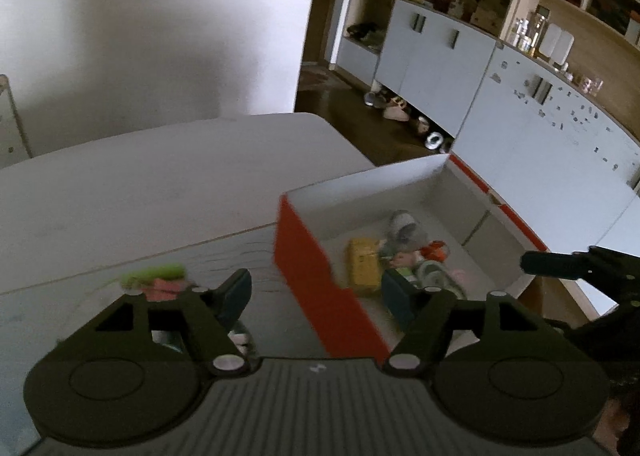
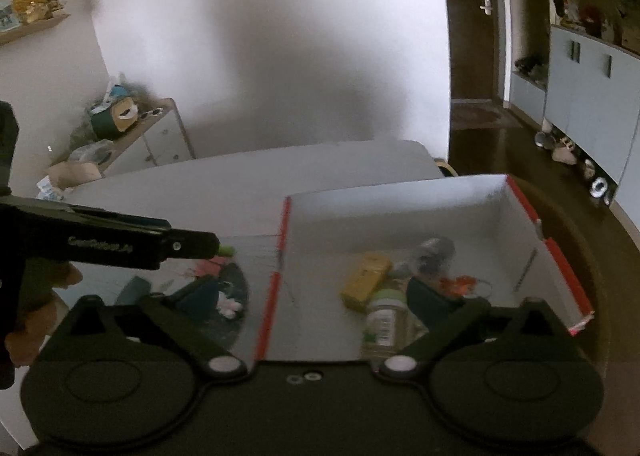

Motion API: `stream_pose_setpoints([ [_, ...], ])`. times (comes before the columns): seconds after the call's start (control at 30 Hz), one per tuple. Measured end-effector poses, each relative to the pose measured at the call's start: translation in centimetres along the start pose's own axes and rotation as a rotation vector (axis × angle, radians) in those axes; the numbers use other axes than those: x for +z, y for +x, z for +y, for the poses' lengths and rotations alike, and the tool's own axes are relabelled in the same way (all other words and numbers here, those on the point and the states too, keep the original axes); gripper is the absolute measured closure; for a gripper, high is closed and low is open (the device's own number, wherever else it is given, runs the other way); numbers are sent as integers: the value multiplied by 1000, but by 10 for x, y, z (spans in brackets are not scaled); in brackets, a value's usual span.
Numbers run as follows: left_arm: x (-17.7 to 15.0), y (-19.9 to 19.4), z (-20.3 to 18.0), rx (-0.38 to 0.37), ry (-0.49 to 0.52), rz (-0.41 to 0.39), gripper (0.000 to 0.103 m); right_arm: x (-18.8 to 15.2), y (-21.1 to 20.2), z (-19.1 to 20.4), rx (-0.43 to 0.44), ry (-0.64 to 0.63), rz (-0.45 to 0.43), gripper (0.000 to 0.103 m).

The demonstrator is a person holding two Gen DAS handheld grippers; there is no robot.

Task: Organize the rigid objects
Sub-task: 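Move both tools back over the remaining items on the table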

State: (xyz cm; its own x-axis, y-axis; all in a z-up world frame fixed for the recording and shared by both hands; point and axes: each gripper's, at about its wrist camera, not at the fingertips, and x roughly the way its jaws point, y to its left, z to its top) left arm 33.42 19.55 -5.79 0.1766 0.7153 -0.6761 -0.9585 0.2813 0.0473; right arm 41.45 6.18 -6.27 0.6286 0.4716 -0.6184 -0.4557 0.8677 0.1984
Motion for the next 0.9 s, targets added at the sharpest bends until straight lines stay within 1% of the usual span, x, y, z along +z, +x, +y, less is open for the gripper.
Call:
stream_pose_setpoints([
  [0.03,-1,-2,7,1,-4,-1,31,0,1,6,4,-3,-2,1],
  [0.17,-5,-8,33,14,-21,-8,24,-1,9,31,21,-16,-4,1],
  [0.3,-12,-11,60,42,-40,-4,22,-4,19,54,28,-26,-2,1],
  [0.43,-21,-7,88,76,-57,6,22,-4,32,74,34,-21,12,1],
  [0.67,-43,8,136,130,-54,38,22,-8,58,102,6,-17,41,1],
  [0.8,-58,19,152,144,-41,58,22,-10,77,115,-26,-4,69,1],
  [0.9,-68,28,160,134,-40,70,22,-12,91,123,-24,-11,92,2],
])
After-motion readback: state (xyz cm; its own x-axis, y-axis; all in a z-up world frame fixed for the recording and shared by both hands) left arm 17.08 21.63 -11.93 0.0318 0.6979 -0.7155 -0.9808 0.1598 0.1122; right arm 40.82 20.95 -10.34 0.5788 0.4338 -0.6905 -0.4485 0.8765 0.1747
